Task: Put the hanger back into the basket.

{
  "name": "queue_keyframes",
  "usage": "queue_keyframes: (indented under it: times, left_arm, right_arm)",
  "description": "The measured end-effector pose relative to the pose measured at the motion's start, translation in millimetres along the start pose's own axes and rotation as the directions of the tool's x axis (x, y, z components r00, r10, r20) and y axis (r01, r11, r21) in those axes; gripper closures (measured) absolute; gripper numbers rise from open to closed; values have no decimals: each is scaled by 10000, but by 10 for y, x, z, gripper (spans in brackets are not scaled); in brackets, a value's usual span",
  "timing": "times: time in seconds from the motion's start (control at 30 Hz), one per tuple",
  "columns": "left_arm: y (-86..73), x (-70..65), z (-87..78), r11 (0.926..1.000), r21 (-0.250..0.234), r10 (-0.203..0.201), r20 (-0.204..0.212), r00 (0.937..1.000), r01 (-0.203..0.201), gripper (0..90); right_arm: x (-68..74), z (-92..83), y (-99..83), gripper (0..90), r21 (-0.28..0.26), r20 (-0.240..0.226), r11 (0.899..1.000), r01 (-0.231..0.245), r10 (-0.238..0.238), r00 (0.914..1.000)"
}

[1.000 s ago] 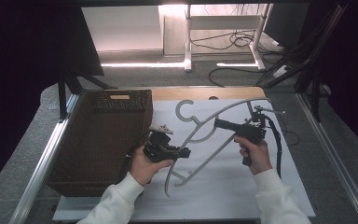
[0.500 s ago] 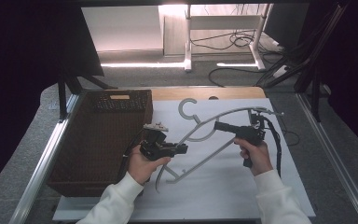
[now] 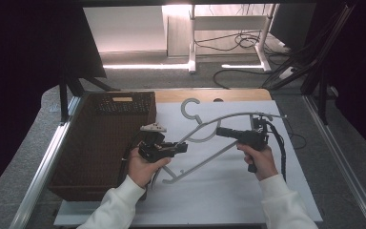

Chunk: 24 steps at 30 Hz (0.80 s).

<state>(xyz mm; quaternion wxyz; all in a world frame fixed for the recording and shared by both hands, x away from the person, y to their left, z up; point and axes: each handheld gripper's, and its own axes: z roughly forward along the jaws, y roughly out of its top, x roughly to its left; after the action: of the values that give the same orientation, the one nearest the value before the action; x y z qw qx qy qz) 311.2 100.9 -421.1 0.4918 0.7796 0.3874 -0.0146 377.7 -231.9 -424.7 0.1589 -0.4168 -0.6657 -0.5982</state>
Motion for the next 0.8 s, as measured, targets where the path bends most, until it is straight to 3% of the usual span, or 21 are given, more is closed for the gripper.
queue_keyframes:
  times: [0.13, 0.3, 0.4, 0.53, 0.7, 0.77, 0.8]
  left_arm:
    - [-2, 23, -31, 10000, -60, -10, -104, 9999, 9, 816]
    - [2, 42, -86, 9999, -135, -12, -154, 9999, 10, 816]
    - [5, 50, -137, 9998, -183, 9, -232, 9997, -13, 816]
    - [16, 45, -206, 9997, -207, 145, -409, 9991, -153, 816]
    - [34, 28, -302, 9990, -290, 325, -594, 9977, -342, 816]
    - [36, 31, -359, 9987, -361, 347, -677, 9971, -372, 816]
    - [38, 38, -415, 9982, -389, 420, -762, 9962, -450, 816]
  right_arm:
    - [68, -27, -17, 599, 126, 100, 9994, 314, -315, 9995]
    - [222, -132, -50, 525, 107, 427, 9943, 1057, -1061, 9934]
    - [341, -237, -81, 472, 129, 799, 9837, 1796, -1800, 9804]
    - [465, -399, -169, 406, 544, 1386, 9565, 2865, -2914, 9465]
    - [446, -556, -295, 375, 916, 1655, 9387, 3324, -3435, 9245]
    - [424, -588, -315, 368, 953, 1769, 9400, 3277, -3400, 9236]
    - [357, -663, -353, 360, 1018, 2113, 9424, 3188, -3336, 9187]
